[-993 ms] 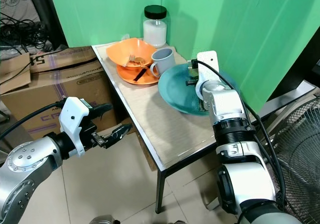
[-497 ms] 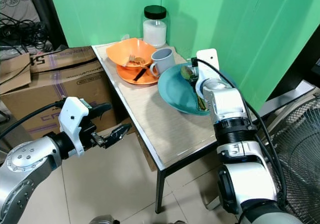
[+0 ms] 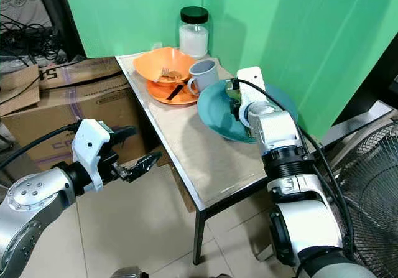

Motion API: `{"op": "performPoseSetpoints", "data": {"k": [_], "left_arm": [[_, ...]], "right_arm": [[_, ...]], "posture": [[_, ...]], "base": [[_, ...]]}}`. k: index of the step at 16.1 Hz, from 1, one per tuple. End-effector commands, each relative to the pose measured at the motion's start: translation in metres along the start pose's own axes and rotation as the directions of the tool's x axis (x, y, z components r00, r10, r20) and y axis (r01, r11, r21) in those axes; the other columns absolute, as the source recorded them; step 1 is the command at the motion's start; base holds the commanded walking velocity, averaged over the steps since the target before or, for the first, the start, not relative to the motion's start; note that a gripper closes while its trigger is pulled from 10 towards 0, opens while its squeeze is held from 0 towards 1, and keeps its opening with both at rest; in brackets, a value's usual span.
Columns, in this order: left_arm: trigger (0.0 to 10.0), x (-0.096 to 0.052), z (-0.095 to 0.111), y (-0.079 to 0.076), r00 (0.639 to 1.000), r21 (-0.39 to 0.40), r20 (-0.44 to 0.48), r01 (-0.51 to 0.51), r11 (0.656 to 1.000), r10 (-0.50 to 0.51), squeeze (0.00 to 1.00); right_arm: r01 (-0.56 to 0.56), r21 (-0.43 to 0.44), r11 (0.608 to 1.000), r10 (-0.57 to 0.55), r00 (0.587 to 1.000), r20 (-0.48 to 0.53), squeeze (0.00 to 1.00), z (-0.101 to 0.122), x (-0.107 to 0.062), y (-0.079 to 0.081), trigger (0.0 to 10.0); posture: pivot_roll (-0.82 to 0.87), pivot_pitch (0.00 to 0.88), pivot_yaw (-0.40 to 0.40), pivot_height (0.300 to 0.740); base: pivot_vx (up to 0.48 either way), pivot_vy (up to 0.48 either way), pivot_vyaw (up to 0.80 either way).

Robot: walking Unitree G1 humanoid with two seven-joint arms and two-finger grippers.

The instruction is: Setting the table

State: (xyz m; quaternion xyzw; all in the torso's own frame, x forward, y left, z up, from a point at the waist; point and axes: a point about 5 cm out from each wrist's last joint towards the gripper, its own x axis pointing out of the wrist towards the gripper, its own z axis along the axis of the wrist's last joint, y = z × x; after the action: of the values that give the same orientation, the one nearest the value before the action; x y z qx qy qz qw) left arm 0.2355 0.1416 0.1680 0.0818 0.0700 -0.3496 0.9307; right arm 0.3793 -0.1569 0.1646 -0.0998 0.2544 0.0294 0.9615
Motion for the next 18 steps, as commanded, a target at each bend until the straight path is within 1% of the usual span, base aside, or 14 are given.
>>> {"op": "performPoseSetpoints", "data": {"k": [1, 2, 4, 6, 10, 11, 18], "left_arm": [[10.0, 0.0016, -0.0010, -0.0005, 1.000, 0.005, -0.010, 0.003, 1.000, -0.003, 0.00], [10.0, 0.0016, -0.0011, -0.0004, 1.000, 0.004, -0.011, 0.004, 1.000, -0.004, 0.00], [10.0, 0.0020, -0.0044, 0.0006, 0.999, 0.007, -0.035, -0.005, 1.000, 0.005, 0.00], [10.0, 0.0017, -0.0045, 0.0004, 0.999, 0.007, -0.035, -0.004, 1.000, 0.004, 0.00], [10.0, 0.0017, -0.0036, -0.0009, 1.000, 0.007, -0.029, 0.002, 1.000, -0.002, 0.00], [10.0, 0.0018, -0.0036, -0.0010, 1.000, 0.007, -0.029, 0.003, 1.000, -0.003, 0.00], [10.0, 0.0017, -0.0039, -0.0011, 1.000, 0.006, -0.027, 0.008, 1.000, -0.008, 0.00]], "right_arm": [[0.014, 0.039, 0.999, -0.014, 1.000, -0.004, 0.00, -0.0007, 0.0014, -0.0044, 5.4], [0.018, 0.045, 0.999, -0.018, 1.000, -0.004, 0.00, -0.0009, 0.0018, -0.0049, 4.2], [0.018, 0.051, 0.999, -0.018, 1.000, -0.010, 0.00, -0.0032, 0.0037, -0.0051, 1.0], [0.019, 0.058, 0.998, -0.019, 1.000, -0.008, 0.00, -0.0030, 0.0041, -0.0049, 0.0], [0.017, 0.064, 0.998, -0.018, 1.000, 0.008, 0.00, 0.0019, 0.0039, -0.0048, 0.3], [0.016, 0.063, 0.998, -0.017, 1.000, 0.009, 0.00, 0.0020, 0.0041, -0.0048, 0.0], [0.014, 0.059, 0.998, -0.015, 1.000, 0.005, 0.00, 0.0005, 0.0046, -0.0047, 0.0]], "posture": [[0.20, 0.000, -0.032, 0.740], [0.20, 0.000, -0.033, 0.740], [0.20, 0.000, -0.036, 0.740], [0.21, 0.000, -0.037, 0.740], [0.21, 0.000, -0.037, 0.740], [0.21, 0.000, -0.037, 0.740], [0.20, 0.000, -0.037, 0.740]], "base": [[0.000, 0.000, 0.00], [0.000, 0.000, 0.00], [0.000, 0.000, 0.00], [0.000, 0.000, 0.00], [0.000, 0.000, 0.00], [0.000, 0.000, 0.00], [0.000, 0.000, 0.00]]}}
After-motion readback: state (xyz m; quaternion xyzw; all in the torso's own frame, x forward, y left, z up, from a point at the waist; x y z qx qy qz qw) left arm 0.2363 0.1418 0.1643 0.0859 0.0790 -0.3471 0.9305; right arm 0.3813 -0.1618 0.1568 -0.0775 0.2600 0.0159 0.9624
